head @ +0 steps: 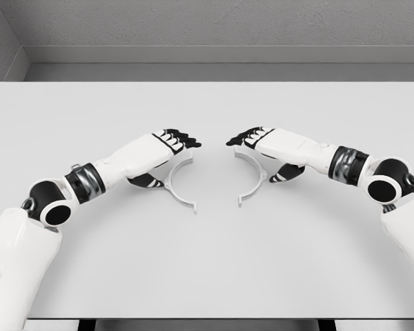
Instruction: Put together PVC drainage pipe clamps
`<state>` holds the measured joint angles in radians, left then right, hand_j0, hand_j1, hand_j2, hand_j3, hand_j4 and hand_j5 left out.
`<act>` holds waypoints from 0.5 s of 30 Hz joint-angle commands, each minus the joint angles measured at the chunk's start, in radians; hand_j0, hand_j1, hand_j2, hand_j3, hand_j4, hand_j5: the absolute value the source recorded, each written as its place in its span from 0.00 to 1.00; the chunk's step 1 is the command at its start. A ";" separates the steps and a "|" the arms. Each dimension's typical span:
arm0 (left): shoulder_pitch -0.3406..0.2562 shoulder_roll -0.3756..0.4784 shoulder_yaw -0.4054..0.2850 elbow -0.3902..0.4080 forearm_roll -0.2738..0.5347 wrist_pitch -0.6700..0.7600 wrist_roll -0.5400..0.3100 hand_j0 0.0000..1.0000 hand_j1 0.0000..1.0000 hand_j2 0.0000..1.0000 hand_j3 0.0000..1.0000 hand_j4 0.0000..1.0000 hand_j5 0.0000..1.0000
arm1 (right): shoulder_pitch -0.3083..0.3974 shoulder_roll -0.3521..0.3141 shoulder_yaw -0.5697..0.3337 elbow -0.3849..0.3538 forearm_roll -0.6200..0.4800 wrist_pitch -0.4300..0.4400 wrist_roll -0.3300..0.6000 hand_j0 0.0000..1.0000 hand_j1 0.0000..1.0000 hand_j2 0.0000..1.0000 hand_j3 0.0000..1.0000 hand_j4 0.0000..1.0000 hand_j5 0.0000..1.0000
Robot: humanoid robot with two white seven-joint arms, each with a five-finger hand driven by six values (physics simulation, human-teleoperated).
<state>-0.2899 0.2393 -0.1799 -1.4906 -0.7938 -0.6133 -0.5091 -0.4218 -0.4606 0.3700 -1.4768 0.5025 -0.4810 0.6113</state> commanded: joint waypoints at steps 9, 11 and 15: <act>0.002 -0.012 -0.001 -0.002 0.007 0.002 0.000 1.00 1.00 1.00 1.00 1.00 1.00 | -0.005 0.014 0.004 0.033 -0.006 0.002 0.000 1.00 1.00 1.00 1.00 1.00 1.00; 0.000 -0.021 -0.001 -0.002 0.007 0.002 0.000 1.00 1.00 1.00 1.00 1.00 1.00 | -0.018 0.019 0.007 0.044 -0.002 0.002 0.000 1.00 1.00 1.00 1.00 1.00 1.00; 0.000 -0.023 -0.003 -0.002 0.007 0.002 -0.002 1.00 1.00 1.00 1.00 1.00 1.00 | -0.020 0.022 0.007 0.050 0.002 0.002 0.000 1.00 1.00 1.00 1.00 1.00 1.00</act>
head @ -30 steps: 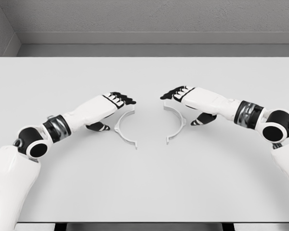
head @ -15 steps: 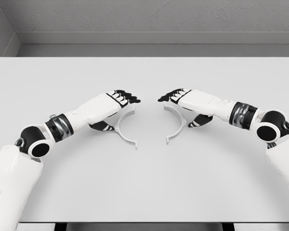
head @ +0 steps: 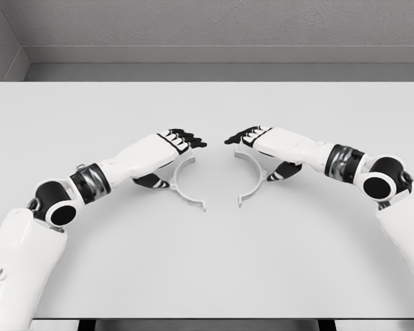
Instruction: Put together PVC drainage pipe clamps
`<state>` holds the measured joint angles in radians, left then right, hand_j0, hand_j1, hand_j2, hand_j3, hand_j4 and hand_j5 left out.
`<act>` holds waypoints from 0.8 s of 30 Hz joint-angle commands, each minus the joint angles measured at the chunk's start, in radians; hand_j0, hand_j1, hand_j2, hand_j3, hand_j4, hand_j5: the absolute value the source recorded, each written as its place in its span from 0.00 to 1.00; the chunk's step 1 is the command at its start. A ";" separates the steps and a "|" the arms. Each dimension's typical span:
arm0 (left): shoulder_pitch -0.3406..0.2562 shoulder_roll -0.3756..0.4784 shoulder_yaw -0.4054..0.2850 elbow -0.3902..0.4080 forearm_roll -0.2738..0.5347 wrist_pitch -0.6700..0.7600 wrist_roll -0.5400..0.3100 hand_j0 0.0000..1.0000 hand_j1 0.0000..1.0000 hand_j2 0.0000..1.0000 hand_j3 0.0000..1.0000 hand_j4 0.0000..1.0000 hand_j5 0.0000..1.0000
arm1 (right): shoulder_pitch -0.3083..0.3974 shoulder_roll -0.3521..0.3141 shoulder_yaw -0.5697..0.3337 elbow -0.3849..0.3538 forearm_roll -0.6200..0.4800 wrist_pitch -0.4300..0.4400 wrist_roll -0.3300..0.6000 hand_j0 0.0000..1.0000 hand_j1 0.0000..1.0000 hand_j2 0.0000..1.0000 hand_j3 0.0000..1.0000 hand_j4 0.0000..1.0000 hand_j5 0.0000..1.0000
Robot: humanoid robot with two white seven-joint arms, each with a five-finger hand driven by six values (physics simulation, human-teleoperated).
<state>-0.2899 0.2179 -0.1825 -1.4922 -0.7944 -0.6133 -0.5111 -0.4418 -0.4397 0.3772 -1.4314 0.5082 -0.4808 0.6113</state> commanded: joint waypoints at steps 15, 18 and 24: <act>0.000 -0.025 0.000 -0.002 0.004 0.002 -0.003 1.00 1.00 1.00 1.00 1.00 1.00 | -0.017 0.021 0.029 0.022 0.004 0.004 0.000 1.00 1.00 1.00 1.00 1.00 1.00; 0.000 -0.026 0.000 -0.002 0.004 0.002 -0.003 1.00 1.00 1.00 1.00 1.00 1.00 | -0.017 0.026 0.029 0.020 0.004 0.004 0.000 1.00 1.00 1.00 1.00 1.00 1.00; 0.000 -0.026 0.000 -0.002 0.004 0.002 -0.003 1.00 1.00 1.00 1.00 1.00 1.00 | -0.017 0.032 0.029 0.020 0.004 0.004 0.000 1.00 1.00 1.00 1.00 1.00 1.00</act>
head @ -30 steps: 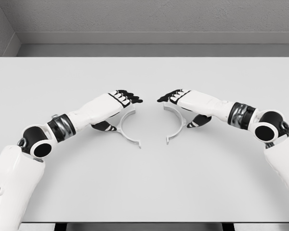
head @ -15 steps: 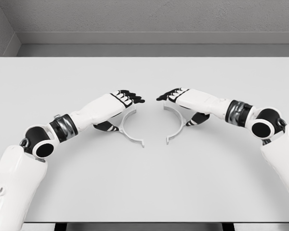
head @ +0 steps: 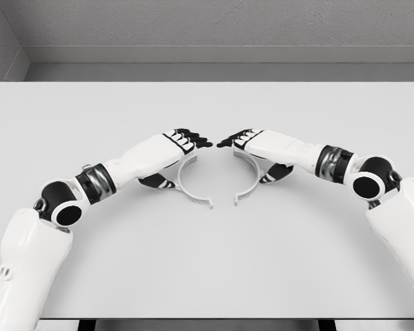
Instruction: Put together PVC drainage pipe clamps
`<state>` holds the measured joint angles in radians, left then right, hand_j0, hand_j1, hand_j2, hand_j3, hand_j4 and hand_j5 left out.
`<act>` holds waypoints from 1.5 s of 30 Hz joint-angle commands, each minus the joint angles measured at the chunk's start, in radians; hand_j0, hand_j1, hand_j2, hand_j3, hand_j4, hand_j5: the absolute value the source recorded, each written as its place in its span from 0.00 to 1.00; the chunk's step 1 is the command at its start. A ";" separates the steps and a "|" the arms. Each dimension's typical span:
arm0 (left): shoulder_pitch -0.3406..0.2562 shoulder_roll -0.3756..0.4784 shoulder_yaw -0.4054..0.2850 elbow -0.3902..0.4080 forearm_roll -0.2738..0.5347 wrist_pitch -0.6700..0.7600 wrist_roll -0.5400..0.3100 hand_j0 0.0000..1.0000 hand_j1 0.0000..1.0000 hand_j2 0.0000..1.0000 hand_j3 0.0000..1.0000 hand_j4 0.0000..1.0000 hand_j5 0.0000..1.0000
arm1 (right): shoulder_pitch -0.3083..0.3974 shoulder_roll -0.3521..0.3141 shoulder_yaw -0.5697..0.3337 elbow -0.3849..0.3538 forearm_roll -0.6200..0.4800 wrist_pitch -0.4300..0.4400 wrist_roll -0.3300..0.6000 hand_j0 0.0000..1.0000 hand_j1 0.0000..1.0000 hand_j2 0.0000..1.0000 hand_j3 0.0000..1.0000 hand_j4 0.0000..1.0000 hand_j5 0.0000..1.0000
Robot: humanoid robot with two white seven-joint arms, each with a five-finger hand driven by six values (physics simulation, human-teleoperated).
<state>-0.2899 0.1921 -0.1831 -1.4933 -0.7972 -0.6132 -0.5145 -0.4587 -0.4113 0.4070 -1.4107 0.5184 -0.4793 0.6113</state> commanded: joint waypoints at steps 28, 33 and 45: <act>0.005 -0.014 0.008 0.002 0.009 0.002 0.001 1.00 1.00 1.00 1.00 1.00 1.00 | -0.005 -0.029 -0.020 0.026 -0.006 -0.001 0.000 1.00 1.00 1.00 1.00 1.00 1.00; 0.005 -0.023 0.008 0.002 0.007 0.002 0.001 1.00 1.00 1.00 1.00 1.00 1.00 | -0.026 -0.032 -0.028 0.050 -0.008 -0.001 0.000 1.00 1.00 1.00 1.00 1.00 1.00; 0.003 -0.043 -0.004 0.002 0.001 0.002 -0.001 1.00 1.00 1.00 1.00 1.00 1.00 | -0.026 -0.032 -0.054 0.052 -0.008 0.001 0.000 1.00 1.00 1.00 1.00 1.00 1.00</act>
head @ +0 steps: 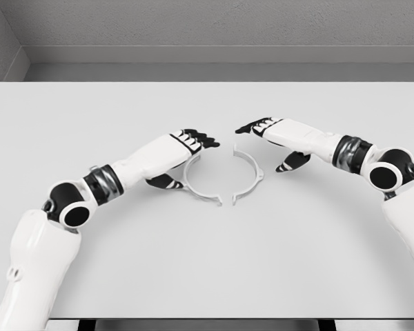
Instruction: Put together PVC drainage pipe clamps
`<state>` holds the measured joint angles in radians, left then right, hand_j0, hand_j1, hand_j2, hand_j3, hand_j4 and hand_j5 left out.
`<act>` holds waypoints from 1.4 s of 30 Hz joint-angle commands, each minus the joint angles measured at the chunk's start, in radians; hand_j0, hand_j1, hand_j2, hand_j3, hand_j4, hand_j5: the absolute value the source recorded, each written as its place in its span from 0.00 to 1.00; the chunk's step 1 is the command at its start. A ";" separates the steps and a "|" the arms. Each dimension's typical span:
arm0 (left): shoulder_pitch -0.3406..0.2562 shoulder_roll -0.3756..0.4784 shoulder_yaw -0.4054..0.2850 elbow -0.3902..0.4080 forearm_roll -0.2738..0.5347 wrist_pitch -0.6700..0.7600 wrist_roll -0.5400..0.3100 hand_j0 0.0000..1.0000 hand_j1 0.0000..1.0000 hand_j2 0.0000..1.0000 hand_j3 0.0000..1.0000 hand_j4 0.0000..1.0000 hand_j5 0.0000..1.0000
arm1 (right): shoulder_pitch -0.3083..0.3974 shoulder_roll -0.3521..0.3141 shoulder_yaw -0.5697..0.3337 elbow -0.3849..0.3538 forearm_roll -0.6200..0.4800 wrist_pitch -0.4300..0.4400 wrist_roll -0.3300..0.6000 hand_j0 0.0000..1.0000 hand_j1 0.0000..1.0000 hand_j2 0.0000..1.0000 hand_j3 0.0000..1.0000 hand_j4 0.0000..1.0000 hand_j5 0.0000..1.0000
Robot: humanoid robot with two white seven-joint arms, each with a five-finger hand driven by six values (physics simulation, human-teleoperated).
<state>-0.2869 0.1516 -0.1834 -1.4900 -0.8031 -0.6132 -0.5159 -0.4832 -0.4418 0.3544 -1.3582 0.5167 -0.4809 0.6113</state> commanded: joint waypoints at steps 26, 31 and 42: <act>-0.086 0.002 -0.002 0.097 0.004 0.002 0.000 1.00 1.00 1.00 1.00 1.00 1.00 | -0.002 -0.034 -0.002 -0.001 -0.020 0.007 0.000 1.00 1.00 1.00 1.00 1.00 1.00; -0.086 -0.004 -0.007 0.096 0.002 0.002 0.000 1.00 1.00 1.00 1.00 1.00 1.00 | -0.006 -0.021 -0.023 0.031 -0.021 0.024 0.000 1.00 1.00 1.00 1.00 1.00 1.00; -0.087 -0.018 -0.008 0.114 -0.001 0.002 0.000 1.00 1.00 1.00 1.00 1.00 1.00 | -0.049 0.032 -0.025 0.111 -0.021 0.056 0.000 1.00 1.00 1.00 1.00 1.00 1.00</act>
<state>-0.3743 0.1348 -0.1921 -1.3816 -0.8105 -0.6131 -0.5162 -0.5323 -0.4146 0.3307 -1.2526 0.5014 -0.4359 0.6113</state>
